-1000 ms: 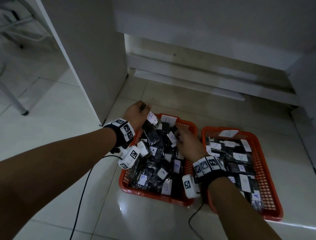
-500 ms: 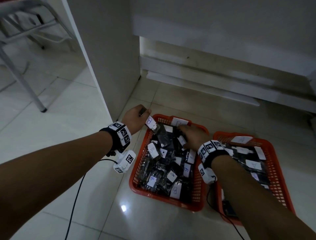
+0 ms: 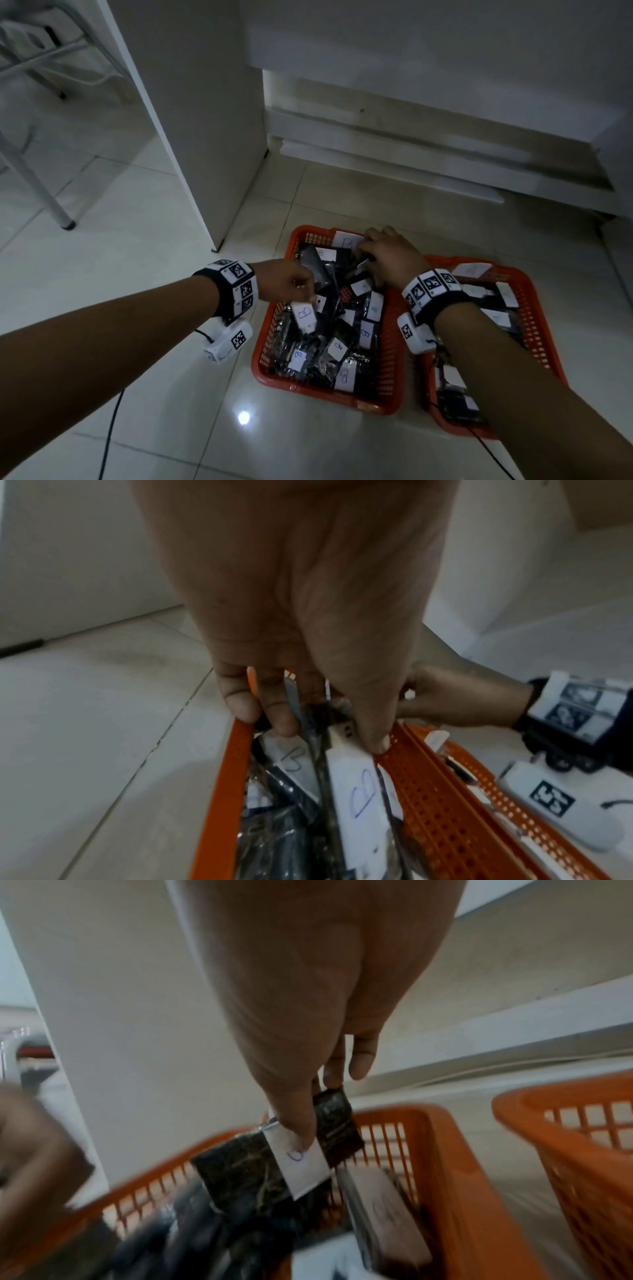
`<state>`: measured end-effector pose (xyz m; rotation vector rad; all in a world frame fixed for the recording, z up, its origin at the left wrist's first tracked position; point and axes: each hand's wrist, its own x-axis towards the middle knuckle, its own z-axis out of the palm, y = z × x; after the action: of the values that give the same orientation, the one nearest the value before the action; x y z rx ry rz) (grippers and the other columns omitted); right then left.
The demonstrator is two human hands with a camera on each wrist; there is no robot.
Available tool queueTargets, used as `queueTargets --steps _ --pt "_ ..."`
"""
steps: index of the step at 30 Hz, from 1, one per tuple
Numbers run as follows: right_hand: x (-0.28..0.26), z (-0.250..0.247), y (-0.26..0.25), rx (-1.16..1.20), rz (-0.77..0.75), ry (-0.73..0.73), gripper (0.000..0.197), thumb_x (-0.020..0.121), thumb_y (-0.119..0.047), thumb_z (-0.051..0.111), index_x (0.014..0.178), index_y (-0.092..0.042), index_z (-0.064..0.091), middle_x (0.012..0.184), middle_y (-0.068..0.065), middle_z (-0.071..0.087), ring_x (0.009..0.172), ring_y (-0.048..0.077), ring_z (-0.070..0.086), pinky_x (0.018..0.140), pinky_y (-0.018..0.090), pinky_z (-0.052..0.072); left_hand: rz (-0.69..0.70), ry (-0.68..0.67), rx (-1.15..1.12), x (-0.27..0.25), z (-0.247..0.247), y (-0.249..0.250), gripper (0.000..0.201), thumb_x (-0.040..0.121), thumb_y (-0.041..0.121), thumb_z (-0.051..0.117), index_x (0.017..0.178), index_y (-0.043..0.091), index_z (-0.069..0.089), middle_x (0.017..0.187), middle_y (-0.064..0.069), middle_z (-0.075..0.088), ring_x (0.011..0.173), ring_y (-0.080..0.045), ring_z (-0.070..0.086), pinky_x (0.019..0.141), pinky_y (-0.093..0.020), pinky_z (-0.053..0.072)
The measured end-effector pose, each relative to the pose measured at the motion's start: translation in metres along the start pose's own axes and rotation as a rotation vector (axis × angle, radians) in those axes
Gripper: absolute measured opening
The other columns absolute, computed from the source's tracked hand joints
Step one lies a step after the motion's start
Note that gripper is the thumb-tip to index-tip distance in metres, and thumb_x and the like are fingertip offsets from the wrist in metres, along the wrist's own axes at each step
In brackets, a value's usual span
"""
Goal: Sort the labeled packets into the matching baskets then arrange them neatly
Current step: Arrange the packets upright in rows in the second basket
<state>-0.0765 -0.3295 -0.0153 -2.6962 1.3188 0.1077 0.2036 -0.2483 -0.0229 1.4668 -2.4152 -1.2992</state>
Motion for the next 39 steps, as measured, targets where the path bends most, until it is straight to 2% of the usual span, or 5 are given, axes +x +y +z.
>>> queueTargets --steps 7,13,26,33,39 --pt "-0.038 -0.022 -0.004 0.806 0.247 0.053 0.016 0.094 -0.029 0.079 0.103 -0.018 0.071 0.098 0.000 0.073 0.085 0.010 0.070 0.072 0.021 0.055 -0.055 0.288 -0.046 0.015 -0.003 0.016 0.040 0.089 0.067 0.061 0.106 0.031 0.068 0.095 0.014 0.069 0.086 -0.002 0.065 0.073 -0.030 0.055" --pt "-0.055 -0.013 -0.027 1.090 0.220 0.004 0.017 0.093 -0.022 0.081 0.104 -0.010 0.076 0.100 0.008 0.078 0.094 0.020 0.075 0.086 0.027 0.057 -0.018 0.516 -0.272 0.043 -0.008 0.038 0.015 0.101 0.041 0.062 0.099 0.028 0.070 0.093 0.016 0.069 0.078 0.013 0.063 0.067 -0.015 0.045" --pt "-0.062 0.043 -0.008 -0.121 0.106 -0.216 0.066 0.085 -0.031 0.076 0.147 -0.035 0.052 0.141 -0.006 0.053 0.128 0.025 0.045 0.106 0.045 0.034 -0.231 0.646 -0.173 0.018 -0.020 0.002 0.030 0.099 0.045 0.062 0.093 0.016 0.067 0.091 0.000 0.070 0.085 -0.017 0.066 0.071 -0.029 0.048" --pt "-0.064 0.018 0.003 0.262 0.186 -0.172 0.013 0.091 -0.022 0.067 0.102 -0.029 0.065 0.106 -0.006 0.066 0.108 0.019 0.060 0.083 0.033 0.048 -0.294 0.776 -0.203 0.010 -0.034 -0.010 0.031 0.099 0.041 0.063 0.092 0.010 0.068 0.090 -0.003 0.069 0.085 -0.023 0.064 0.073 -0.035 0.048" --pt "-0.064 -0.010 -0.052 0.761 0.182 -0.139 0.011 0.102 -0.028 0.064 0.106 -0.022 0.073 0.102 -0.010 0.072 0.093 0.003 0.066 0.077 0.020 0.051 -0.319 0.848 -0.221 0.012 -0.041 -0.008 0.035 0.099 0.040 0.063 0.095 0.006 0.068 0.092 -0.009 0.071 0.086 -0.028 0.065 0.075 -0.038 0.050"
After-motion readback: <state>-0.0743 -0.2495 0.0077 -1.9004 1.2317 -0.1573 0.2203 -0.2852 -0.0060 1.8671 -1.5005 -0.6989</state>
